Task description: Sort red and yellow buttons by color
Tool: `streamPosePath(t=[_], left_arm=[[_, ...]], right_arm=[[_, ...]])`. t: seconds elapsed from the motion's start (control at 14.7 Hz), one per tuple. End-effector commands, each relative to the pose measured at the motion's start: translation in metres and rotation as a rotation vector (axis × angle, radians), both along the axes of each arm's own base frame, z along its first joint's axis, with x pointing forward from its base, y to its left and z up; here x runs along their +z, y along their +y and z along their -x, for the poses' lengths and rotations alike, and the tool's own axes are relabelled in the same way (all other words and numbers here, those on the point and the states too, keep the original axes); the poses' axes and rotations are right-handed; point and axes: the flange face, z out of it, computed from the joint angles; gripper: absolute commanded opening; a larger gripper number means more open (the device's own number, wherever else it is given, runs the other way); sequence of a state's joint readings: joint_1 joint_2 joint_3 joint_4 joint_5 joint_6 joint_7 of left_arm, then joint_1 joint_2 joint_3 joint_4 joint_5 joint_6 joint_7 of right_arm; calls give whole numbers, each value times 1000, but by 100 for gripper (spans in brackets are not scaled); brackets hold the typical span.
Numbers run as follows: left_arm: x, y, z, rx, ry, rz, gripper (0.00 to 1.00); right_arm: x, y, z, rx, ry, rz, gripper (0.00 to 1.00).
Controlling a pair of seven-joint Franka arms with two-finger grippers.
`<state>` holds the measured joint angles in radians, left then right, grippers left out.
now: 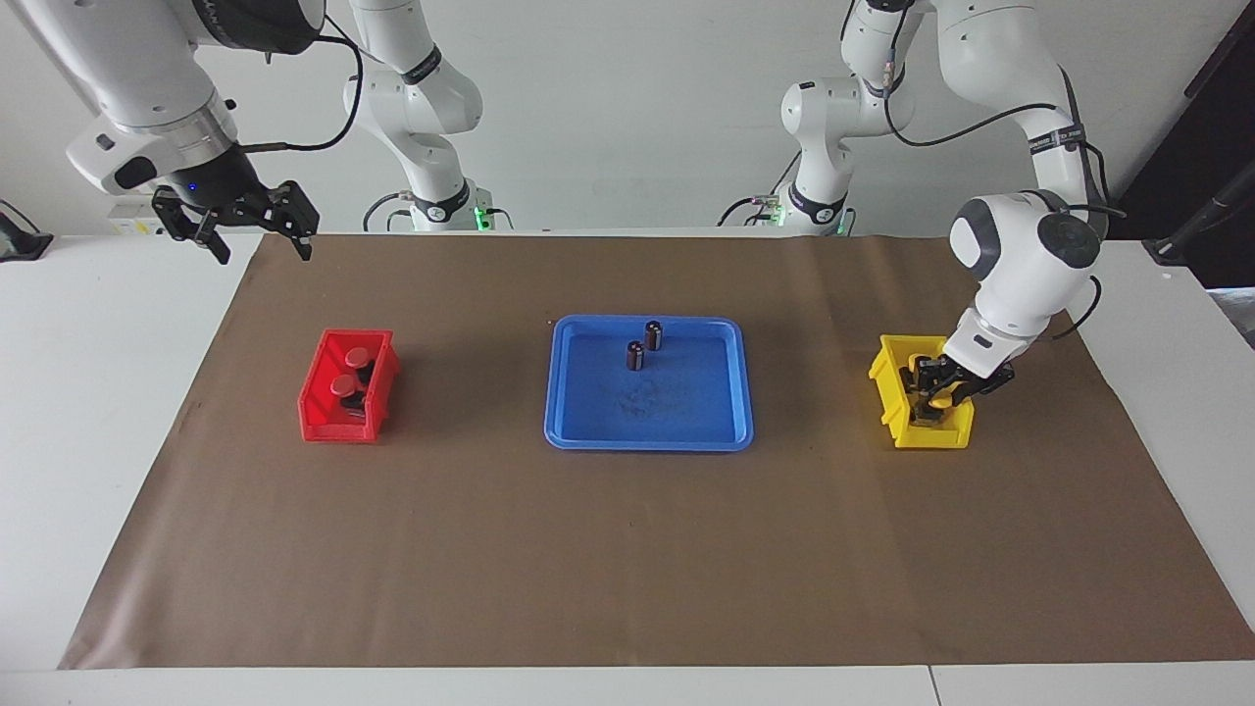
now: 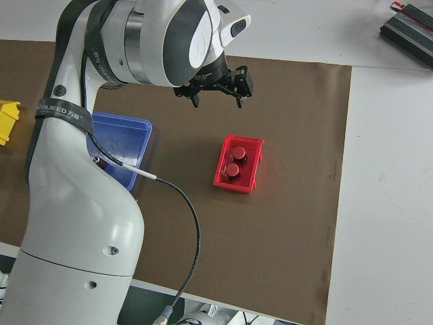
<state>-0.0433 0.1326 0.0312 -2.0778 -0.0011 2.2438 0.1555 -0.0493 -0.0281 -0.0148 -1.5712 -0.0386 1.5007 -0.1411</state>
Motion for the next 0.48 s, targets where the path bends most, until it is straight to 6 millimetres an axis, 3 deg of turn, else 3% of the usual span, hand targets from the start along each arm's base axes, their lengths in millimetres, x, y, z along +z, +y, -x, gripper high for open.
streamPosePath(t=[0.0,0.07,0.14,0.2,0.41], left_arm=[[13,1,-12,-1,-11,-2,51],[28,-2,-21,-2,-5,2,54],[42,-1,-29,4,4,9,69],[60,-4,-36,0,14,12,100],[116,-9,-48,-20,15,15,100]], right_arm=[[3,-2,2,-4,1,12,100],[-3,-1,-3,-2,9,12,100],[-5,0,-4,-1,15,11,100],[-5,0,-3,-1,16,10,100],[-3,3,-3,4,13,8,100]])
